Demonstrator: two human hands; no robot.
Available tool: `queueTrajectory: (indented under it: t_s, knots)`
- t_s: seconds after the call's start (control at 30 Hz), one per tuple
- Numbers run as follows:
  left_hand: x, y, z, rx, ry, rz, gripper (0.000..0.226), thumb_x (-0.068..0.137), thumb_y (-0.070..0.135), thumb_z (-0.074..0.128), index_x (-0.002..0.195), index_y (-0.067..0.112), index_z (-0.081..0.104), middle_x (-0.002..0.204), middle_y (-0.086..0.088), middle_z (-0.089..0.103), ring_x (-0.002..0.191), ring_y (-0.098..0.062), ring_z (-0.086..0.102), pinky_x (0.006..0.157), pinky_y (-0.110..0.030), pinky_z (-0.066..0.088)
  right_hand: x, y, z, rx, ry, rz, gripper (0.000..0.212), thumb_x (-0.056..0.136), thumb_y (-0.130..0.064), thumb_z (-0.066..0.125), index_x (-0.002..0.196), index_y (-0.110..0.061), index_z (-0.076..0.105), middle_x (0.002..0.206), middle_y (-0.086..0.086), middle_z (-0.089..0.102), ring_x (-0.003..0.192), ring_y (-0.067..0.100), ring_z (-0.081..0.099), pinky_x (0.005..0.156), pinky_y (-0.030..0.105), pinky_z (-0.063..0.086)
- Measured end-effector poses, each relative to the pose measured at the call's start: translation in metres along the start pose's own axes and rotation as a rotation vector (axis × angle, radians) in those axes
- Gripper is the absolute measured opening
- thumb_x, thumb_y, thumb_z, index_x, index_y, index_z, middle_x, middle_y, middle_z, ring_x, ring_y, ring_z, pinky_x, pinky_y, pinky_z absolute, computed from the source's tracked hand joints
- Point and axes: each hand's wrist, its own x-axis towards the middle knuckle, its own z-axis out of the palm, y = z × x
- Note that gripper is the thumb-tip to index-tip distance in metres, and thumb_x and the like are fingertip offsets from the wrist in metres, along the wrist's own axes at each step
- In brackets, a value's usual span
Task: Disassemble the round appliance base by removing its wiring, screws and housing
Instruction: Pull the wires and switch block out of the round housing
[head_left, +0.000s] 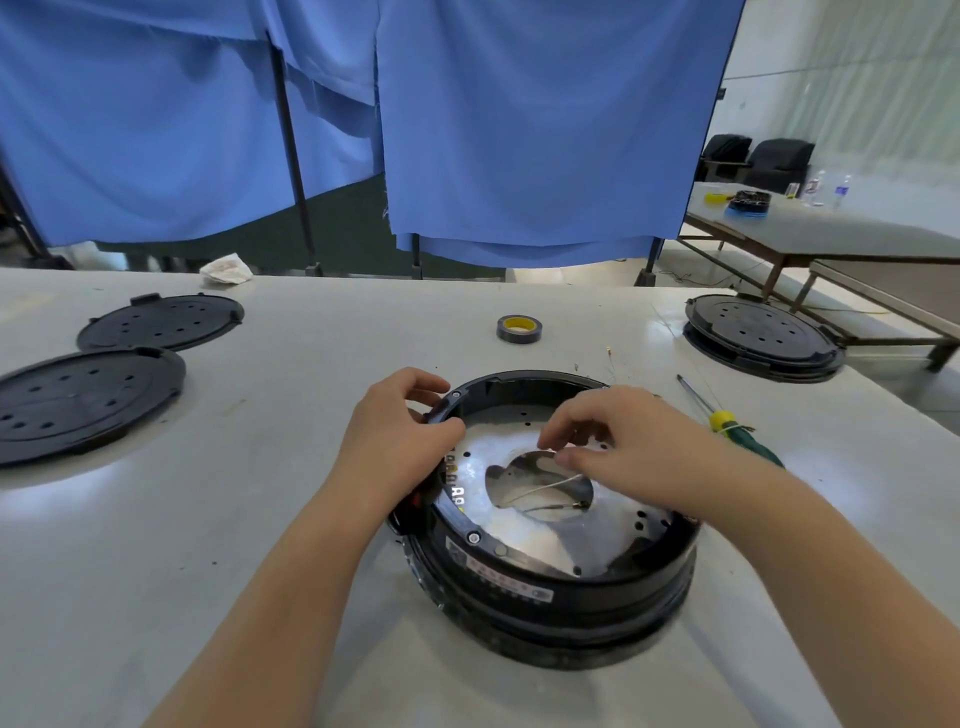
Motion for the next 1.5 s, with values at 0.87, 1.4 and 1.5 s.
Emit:
queueTrajectory:
  t_s: [0.87, 1.4, 1.5]
  knots:
    - [-0.003, 0.000, 0.002, -0.001, 0.024, -0.001, 0.023, 0.068, 0.016, 0.069, 0.082, 0.034, 0.067, 0.064, 0.012, 0.066, 0.052, 0.002, 0.058, 0.039, -0.008, 0.038, 0.014, 0.009, -0.034, -0.197, 0.068, 0.081, 0.007, 0.080, -0.028, 0.075, 0.082, -0.034, 0.072, 0.075, -0.016, 0.062, 0.072, 0.001, 0.056, 0.062, 0.016, 0.039]
    - [-0.005, 0.003, 0.002, 0.053, 0.049, -0.026, 0.020, 0.070, 0.016, 0.070, 0.078, 0.035, 0.068, 0.064, 0.001, 0.063, 0.053, -0.003, 0.058, 0.042, -0.014, 0.039, 0.034, 0.116, -0.037, 0.087, 0.386, 0.553, 0.008, 0.080, -0.023, 0.076, 0.081, -0.015, 0.077, 0.076, 0.005, 0.072, 0.068, 0.019, 0.064, 0.067, 0.031, 0.053]
    - [-0.005, 0.003, 0.002, 0.051, 0.048, -0.025, 0.020, 0.069, 0.016, 0.070, 0.077, 0.035, 0.068, 0.062, 0.001, 0.063, 0.053, -0.006, 0.058, 0.044, -0.017, 0.041, 0.043, 0.125, -0.042, -0.011, 0.369, 0.624, 0.011, 0.080, -0.021, 0.075, 0.085, -0.011, 0.076, 0.078, 0.007, 0.073, 0.075, 0.021, 0.068, 0.071, 0.032, 0.054]
